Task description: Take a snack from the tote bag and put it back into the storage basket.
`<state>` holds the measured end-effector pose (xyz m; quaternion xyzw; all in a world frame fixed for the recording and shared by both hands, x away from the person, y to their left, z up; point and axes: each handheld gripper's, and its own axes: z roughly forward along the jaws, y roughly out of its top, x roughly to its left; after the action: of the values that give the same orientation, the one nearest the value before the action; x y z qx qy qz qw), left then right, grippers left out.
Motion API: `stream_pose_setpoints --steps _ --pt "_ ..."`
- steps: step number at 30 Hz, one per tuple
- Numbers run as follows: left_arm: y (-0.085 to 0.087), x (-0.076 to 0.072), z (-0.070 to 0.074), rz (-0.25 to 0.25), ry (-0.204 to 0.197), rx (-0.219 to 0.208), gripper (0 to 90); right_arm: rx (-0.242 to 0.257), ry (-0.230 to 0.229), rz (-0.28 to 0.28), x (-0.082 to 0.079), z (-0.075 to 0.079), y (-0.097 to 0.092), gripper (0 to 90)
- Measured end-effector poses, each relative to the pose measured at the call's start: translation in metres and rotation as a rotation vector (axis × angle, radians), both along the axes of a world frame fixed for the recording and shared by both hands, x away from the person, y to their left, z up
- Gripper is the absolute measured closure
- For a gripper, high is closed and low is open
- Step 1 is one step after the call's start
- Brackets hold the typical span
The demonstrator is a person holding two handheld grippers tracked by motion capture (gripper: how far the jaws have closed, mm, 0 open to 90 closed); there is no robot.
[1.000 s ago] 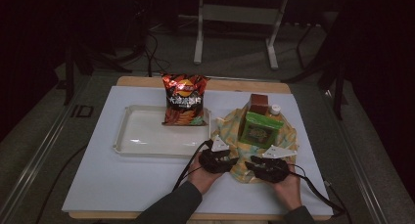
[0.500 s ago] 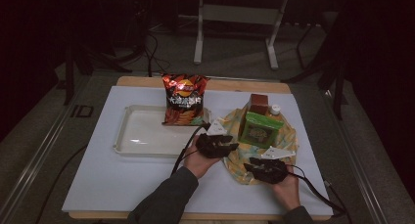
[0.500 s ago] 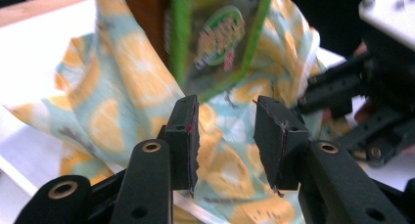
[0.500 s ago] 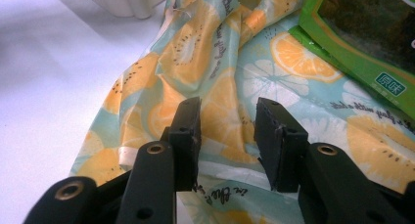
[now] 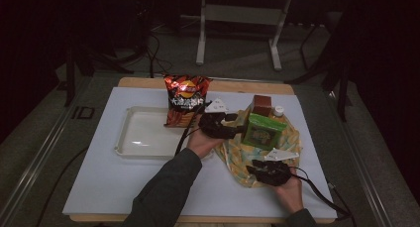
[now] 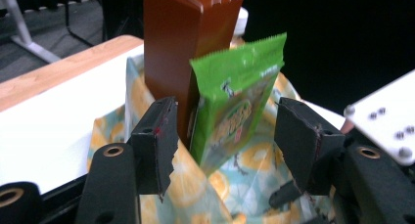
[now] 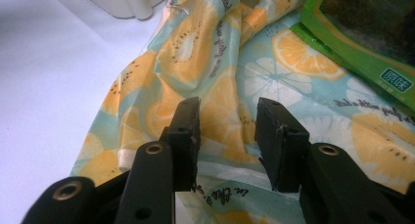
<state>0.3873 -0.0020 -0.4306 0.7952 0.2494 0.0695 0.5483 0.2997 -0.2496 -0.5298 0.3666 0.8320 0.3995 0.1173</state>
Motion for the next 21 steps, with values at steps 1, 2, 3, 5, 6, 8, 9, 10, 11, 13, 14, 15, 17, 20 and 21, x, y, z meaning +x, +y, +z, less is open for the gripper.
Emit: stream_pose_setpoints --steps 1,2,3,5,6,8,9,10,11,13,14,15,17,20,21 --pt "-0.001 0.002 0.001 0.001 -0.006 -0.001 40.3 0.000 0.000 0.001 0.000 0.000 0.000 61.5" --pt "-0.003 0.006 0.003 0.004 -0.009 0.001 40.1 0.000 -0.001 0.001 0.000 0.000 0.000 61.5" --pt "-0.004 0.008 0.004 0.005 -0.005 0.001 39.6 0.001 0.002 0.000 0.000 0.000 0.000 61.5" --pt "-0.008 0.014 0.006 0.019 -0.015 0.012 37.4 0.002 0.004 0.001 0.000 0.000 0.000 61.3" --pt "-0.008 0.014 0.006 0.019 -0.015 0.012 36.3 0.002 0.004 0.001 0.000 0.000 0.000 61.3" --pt "-0.013 0.020 0.006 0.033 -0.012 0.013 33.0 0.015 0.013 0.000 0.000 0.000 0.000 61.2" --pt "-0.015 0.022 0.006 0.032 -0.013 0.010 31.9 0.017 0.014 0.000 0.000 0.000 0.000 61.2" --pt "-0.017 0.024 0.007 0.030 -0.012 0.006 31.0 0.018 0.015 0.000 0.000 0.000 0.000 61.2" --pt "-0.020 0.025 0.007 0.032 -0.017 0.007 29.8 0.018 0.016 0.001 0.000 0.000 0.000 61.2" --pt "-0.025 0.029 0.008 0.039 -0.015 0.027 29.1 0.020 0.017 0.001 0.000 0.000 0.000 61.1" --pt "-0.027 0.030 0.009 0.037 -0.016 0.037 27.7 0.020 0.019 0.001 0.000 0.000 0.000 61.2" --pt "-0.030 0.032 0.009 0.032 -0.017 0.041 27.6 0.020 0.020 0.000 0.000 -0.001 0.000 61.2" --pt "-0.033 0.036 0.011 0.032 -0.019 0.036 27.5 0.020 0.022 0.000 0.000 -0.001 0.000 61.1" --pt "-0.037 0.041 0.012 0.021 -0.016 0.027 26.3 0.022 0.024 0.000 0.000 -0.001 0.000 61.1" --pt "-0.038 0.043 0.013 0.017 -0.016 0.024 25.7 0.022 0.024 0.000 0.000 -0.001 0.000 61.0"
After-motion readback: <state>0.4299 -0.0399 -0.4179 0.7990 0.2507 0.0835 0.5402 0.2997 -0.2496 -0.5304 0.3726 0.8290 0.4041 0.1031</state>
